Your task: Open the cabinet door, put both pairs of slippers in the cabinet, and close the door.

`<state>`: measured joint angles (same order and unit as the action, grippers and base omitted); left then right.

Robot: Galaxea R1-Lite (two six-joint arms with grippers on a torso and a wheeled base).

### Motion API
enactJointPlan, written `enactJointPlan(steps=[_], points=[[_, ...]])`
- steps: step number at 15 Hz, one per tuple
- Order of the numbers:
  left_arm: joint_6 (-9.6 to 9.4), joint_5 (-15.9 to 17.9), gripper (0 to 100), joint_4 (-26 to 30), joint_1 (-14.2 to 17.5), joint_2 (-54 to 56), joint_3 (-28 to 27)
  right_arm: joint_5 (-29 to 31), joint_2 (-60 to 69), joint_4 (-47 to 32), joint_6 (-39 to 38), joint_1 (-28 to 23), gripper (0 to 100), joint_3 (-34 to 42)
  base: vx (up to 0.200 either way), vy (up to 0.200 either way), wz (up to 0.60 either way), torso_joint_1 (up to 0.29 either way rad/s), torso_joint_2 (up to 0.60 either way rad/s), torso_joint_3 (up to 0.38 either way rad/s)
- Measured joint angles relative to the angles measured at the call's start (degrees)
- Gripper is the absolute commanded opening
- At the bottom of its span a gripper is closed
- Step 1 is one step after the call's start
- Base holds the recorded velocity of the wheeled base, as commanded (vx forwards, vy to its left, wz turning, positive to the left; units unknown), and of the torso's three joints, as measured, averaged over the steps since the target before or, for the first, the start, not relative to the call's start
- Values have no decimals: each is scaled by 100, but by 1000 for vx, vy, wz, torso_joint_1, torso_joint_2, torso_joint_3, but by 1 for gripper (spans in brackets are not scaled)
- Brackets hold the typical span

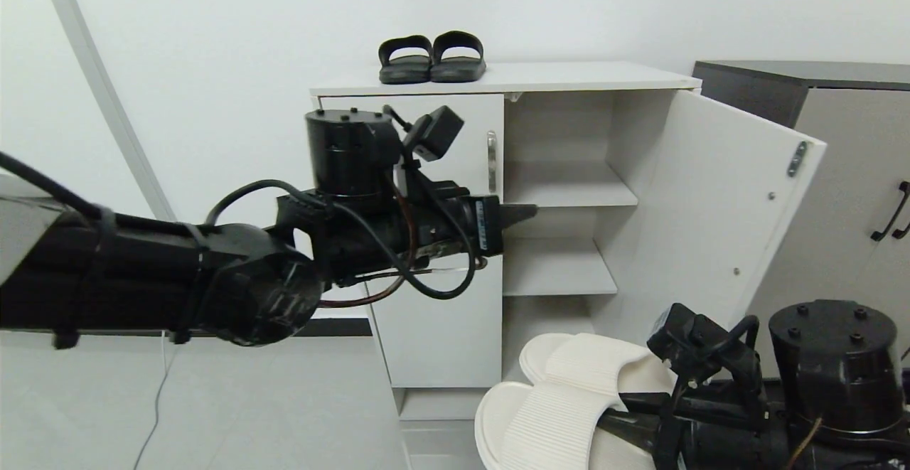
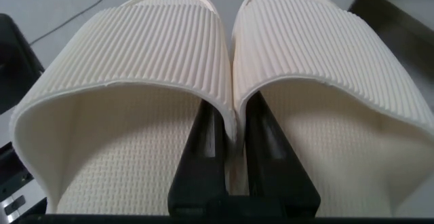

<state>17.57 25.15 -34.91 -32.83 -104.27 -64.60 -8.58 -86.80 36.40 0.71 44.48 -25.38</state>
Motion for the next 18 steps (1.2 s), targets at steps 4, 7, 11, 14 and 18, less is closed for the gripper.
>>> enactJointPlan(steps=[4, 7, 11, 14, 18], points=[[-101, -257, 0, -138, 497, 1202, 1918, -1, -2, 5, -2, -11, 0, -22, 0, 0, 0, 0, 0, 0], [-235, -336, 0, -154, 1150, 2558, 3124, -1, -7, 5, -5, -13, 0, -16, 0, 0, 0, 0, 0, 0], [-473, -1167, 0, 812, 1593, 4717, 4252, 5, -7, 9, -5, -22, 0, -5, 0, 0, 0, 0, 0, 0], [-657, -2977, 0, 2638, 1701, 6282, 4553, 22, -49, 7, -30, -22, 0, -16, 0, 0, 0, 0, 0, 0], [-1112, -4144, 0, 3348, 2454, 7723, 5043, 984, -300, 18, -260, -55, 0, -273, 0, 0, 0, 0, 0, 0]])
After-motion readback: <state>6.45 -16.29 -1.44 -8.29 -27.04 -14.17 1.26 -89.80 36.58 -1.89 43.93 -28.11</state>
